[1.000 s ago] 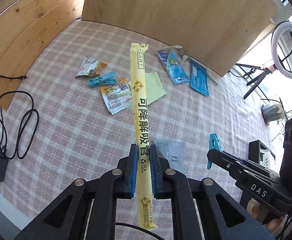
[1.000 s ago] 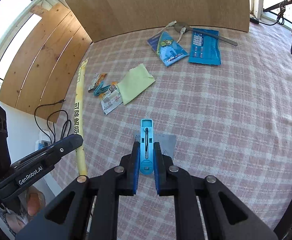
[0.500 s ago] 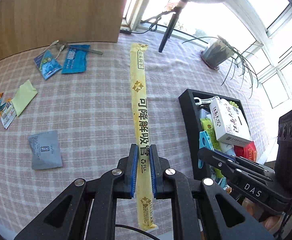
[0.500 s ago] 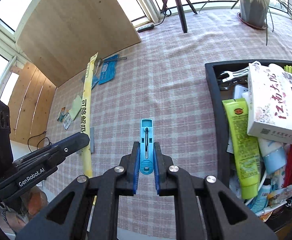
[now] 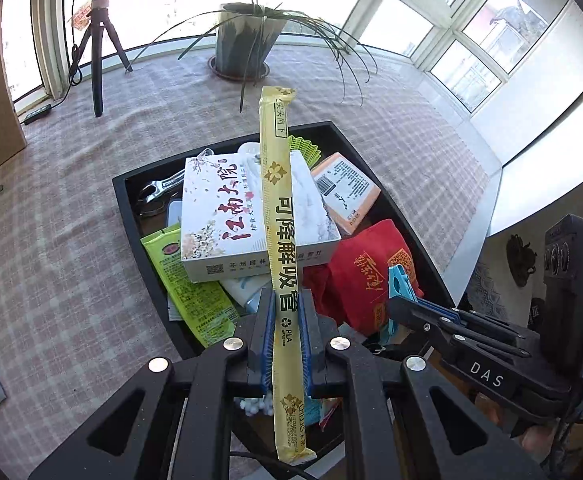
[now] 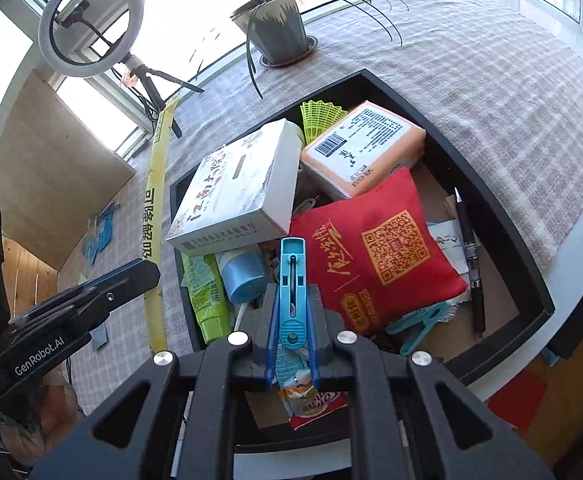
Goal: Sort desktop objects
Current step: 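Carry the blue clothespin to the tray while the left gripper carries the yellow straw strip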
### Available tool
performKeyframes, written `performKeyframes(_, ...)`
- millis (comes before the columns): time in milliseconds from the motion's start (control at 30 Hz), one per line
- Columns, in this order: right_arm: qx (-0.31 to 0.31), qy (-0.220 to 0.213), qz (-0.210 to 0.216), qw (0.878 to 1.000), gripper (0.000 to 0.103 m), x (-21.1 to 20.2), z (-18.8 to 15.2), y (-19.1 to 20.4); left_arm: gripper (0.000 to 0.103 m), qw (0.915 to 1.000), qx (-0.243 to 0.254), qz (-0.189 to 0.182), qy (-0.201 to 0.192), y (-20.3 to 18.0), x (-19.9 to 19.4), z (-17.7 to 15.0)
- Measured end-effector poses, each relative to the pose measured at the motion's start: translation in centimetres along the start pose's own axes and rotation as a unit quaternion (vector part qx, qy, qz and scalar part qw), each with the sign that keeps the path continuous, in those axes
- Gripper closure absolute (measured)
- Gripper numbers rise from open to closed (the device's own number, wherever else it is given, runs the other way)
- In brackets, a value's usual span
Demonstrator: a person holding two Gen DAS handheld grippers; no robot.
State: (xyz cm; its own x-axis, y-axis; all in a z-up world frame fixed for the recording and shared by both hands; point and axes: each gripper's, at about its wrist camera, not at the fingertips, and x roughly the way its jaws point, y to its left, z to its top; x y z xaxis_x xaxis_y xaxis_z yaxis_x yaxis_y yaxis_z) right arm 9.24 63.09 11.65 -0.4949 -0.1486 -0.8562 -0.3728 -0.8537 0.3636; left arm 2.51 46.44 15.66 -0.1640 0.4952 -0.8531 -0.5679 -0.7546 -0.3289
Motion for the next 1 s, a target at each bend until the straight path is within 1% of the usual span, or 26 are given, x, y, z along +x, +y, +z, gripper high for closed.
performKeyframes(133,0.025,-0.006,-0.019,0.999,0.091,-0.9,-0.2,-3.1,0.093,0.9994,0.031,-0.004,0.013,-3.0,1.9,0.8)
performKeyframes(300,0.047,-0.012,-0.035,0.998,0.091,-1.5,-0.2,-5.5,0.092,0.9977,0.065,0.000,0.019,-5.5,3.3,1.4)
performKeyframes(333,0.049,-0.013,-0.036,0.998,0.091,-1.5,-0.1,-5.8,0.091,0.9968,0.076,-0.002,0.026,-6.0,3.7,1.5)
performKeyframes(367,0.047,-0.013,-0.035,0.998,0.090,-1.5,0.0,-5.9,0.084,0.9961,0.081,0.000,0.036,-6.3,4.0,1.6)
performKeyframes(400,0.046,-0.010,-0.035,0.998,0.088,-1.6,0.0,-5.9,0.078,0.9960,0.077,0.004,0.044,-6.4,4.3,1.9)
performKeyframes(433,0.050,-0.006,-0.039,0.998,0.083,-1.6,0.1,-6.0,0.067,0.9966,0.071,0.007,0.040,-6.1,4.1,1.9)
performKeyframes(467,0.057,-0.006,-0.037,0.998,0.071,-1.7,0.2,-6.1,0.067,0.9975,0.064,0.010,0.028,-5.7,3.7,2.0)
performKeyframes(500,0.060,-0.013,-0.029,0.998,0.062,-2.1,0.1,-6.0,0.067,0.9978,0.061,0.013,0.022,-5.4,3.3,2.0)
performKeyframes(533,0.060,-0.020,-0.026,0.998,0.060,-2.4,0.1,-5.9,0.067,0.9981,0.057,0.012,0.021,-5.0,3.2,2.0)
performKeyframes(600,0.058,-0.024,-0.033,0.997,0.060,-2.6,0.2,-5.6,0.067,0.9986,0.047,0.014,0.019,-4.2,2.8,2.0)
performKeyframes(800,0.055,-0.020,-0.019,0.998,0.060,-2.3,0.5,-4.5,0.067,0.9997,0.012,0.020,0.010,-1.0,1.5,1.5)
performKeyframes(1000,0.030,-0.011,-0.006,0.999,0.060,-1.2,0.6,-1.8,0.067,0.9990,-0.023,0.038,0.004,2.6,0.1,0.0)
